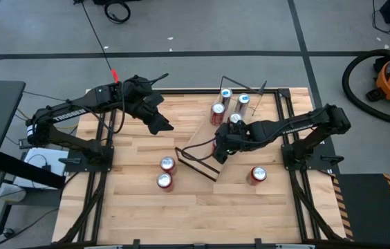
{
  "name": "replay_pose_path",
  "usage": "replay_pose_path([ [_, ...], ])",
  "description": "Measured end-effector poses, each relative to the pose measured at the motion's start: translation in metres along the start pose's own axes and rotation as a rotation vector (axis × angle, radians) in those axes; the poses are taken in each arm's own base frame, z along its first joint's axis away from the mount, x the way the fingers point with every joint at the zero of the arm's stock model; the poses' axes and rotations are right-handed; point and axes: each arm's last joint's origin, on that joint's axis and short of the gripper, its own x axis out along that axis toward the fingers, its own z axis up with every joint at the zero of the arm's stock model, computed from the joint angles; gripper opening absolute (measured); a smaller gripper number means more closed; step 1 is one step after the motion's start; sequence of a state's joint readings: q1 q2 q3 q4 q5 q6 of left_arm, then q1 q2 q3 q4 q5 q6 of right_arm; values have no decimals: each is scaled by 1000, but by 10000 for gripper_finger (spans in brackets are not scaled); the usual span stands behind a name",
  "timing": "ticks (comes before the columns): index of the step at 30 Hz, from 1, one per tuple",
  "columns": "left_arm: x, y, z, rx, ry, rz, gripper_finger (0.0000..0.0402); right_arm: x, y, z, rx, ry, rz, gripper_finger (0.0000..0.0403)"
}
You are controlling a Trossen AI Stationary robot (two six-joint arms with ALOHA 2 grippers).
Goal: Place canned beverage on shelf
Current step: Put the right red soda can on the shelf
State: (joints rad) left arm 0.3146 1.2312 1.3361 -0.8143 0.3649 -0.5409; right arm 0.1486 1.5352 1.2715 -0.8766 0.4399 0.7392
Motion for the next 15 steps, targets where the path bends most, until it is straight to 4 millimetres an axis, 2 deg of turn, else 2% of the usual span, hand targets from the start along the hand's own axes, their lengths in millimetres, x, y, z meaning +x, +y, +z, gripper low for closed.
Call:
replay_pose_path([
  [10, 0, 0, 0, -14, 10, -17, 290, 17, -1, -14, 6, 22, 11, 399],
  [15, 0, 0, 0, -15, 10, -17, 290, 21, -3, -13, -36, 41, 39, 380],
])
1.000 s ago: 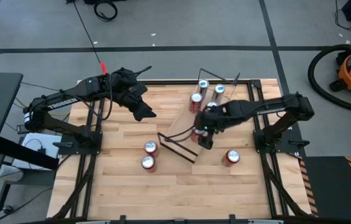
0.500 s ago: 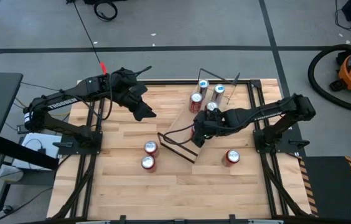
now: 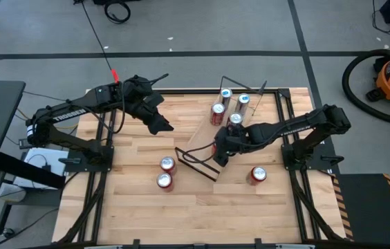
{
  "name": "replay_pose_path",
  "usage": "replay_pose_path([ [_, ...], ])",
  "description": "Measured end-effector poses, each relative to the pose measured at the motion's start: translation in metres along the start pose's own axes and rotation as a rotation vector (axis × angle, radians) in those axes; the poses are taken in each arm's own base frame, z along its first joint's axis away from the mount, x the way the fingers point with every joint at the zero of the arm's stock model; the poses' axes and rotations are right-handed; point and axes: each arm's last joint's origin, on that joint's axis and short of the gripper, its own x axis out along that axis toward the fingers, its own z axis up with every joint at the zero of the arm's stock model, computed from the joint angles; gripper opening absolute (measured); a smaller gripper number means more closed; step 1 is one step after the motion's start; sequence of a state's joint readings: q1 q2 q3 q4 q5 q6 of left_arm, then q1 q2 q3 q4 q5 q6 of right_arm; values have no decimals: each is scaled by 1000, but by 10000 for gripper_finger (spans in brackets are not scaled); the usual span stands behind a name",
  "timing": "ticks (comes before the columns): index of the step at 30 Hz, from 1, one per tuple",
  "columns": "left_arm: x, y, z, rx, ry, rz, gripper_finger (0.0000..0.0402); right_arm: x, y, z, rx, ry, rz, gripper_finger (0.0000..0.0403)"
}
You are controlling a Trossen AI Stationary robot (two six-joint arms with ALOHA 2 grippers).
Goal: Place canned beverage on shelf
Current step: Put the right red soda can on the shelf
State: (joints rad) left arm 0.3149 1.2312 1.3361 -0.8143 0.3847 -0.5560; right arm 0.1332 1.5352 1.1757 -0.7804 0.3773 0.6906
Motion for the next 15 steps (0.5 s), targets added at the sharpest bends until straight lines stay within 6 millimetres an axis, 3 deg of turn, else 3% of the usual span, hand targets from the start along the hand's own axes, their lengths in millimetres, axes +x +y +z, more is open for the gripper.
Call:
replay_pose_path([
  [8, 0, 0, 0, 0, 0, 0, 290, 8, -10, 15, -25, -21, 42, 323],
  [15, 0, 0, 0, 1, -7, 11, 290, 15, -25, 34, -171, -64, 86, 336],
])
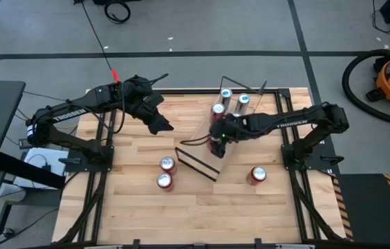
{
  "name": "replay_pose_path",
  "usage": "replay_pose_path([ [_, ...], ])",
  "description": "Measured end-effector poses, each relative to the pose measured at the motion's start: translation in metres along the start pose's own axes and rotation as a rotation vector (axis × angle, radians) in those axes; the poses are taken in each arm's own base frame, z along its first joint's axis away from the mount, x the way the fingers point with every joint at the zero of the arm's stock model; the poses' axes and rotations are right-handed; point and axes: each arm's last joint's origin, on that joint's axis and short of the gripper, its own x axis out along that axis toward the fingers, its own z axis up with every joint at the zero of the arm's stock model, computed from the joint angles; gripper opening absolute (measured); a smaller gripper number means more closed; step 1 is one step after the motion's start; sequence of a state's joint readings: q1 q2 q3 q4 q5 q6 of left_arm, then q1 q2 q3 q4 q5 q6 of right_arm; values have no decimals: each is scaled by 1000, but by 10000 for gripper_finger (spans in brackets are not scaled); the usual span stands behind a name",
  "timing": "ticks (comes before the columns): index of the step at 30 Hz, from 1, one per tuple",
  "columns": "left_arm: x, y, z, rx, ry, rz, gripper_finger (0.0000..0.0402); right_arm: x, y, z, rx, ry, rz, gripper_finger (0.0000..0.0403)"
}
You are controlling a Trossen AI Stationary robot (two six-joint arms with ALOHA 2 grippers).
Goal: Place canned beverage on shelf
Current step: Put the right red soda can on the shelf
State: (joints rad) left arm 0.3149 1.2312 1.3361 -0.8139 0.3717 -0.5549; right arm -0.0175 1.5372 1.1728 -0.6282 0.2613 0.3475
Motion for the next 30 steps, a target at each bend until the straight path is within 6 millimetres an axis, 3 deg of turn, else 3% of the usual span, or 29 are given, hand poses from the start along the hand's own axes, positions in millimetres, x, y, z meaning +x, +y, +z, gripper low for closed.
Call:
replay_pose_path([
  [11, 0, 0, 0, 0, 0, 0, 290, 9, -37, 23, -81, -81, 101, 332],
  [30, 0, 0, 0, 20, -2, 1, 290, 32, -34, 31, -71, -82, 104, 332],
])
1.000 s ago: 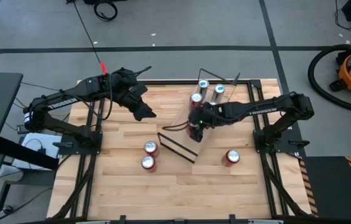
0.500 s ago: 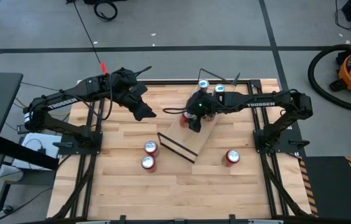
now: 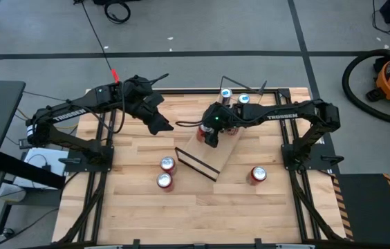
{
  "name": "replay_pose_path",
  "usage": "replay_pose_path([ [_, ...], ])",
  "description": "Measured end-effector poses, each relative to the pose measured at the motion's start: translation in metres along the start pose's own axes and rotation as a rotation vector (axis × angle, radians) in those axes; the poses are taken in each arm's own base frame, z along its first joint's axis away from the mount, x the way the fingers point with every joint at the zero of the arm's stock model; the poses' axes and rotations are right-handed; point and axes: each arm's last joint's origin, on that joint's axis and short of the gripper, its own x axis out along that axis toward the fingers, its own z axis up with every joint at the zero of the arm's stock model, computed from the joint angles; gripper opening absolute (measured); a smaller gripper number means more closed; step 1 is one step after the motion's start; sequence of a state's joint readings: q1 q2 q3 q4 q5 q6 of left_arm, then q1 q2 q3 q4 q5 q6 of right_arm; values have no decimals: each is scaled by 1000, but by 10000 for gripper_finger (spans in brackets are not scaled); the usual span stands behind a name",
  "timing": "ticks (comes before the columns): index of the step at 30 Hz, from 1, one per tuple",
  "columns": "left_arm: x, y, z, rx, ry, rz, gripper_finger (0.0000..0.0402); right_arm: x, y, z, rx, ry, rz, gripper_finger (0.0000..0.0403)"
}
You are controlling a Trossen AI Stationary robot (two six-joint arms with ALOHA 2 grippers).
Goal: Place canned beverage on shelf
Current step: Put the right red soda can on the shelf, then put the right red and black soda can on the shelf
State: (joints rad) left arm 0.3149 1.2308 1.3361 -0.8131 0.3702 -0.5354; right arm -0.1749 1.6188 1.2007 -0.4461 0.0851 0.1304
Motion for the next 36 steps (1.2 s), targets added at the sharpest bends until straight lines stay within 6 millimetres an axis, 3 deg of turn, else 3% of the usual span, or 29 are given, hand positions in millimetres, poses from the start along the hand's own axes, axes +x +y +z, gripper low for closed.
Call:
replay_pose_path([
  [6, 0, 0, 0, 0, 0, -1, 290, 0, -1, 0, 2, 4, 20, 339],
  [15, 0, 0, 0, 0, 0, -1, 290, -4, -1, 3, -7, 22, 23, 389],
  [22, 0, 0, 0, -1, 0, -1, 290, -40, 7, 32, -24, 58, 24, 399],
  [25, 0, 0, 0, 0, 0, -1, 290, -60, 16, 35, -13, 133, 19, 398],
  [29, 0, 0, 0, 1, 0, -1, 290, -76, 37, 22, 52, 290, 18, 398],
  [36, 0, 0, 0, 22, 0, -1, 290, -91, 79, -25, 156, 474, 6, 398],
])
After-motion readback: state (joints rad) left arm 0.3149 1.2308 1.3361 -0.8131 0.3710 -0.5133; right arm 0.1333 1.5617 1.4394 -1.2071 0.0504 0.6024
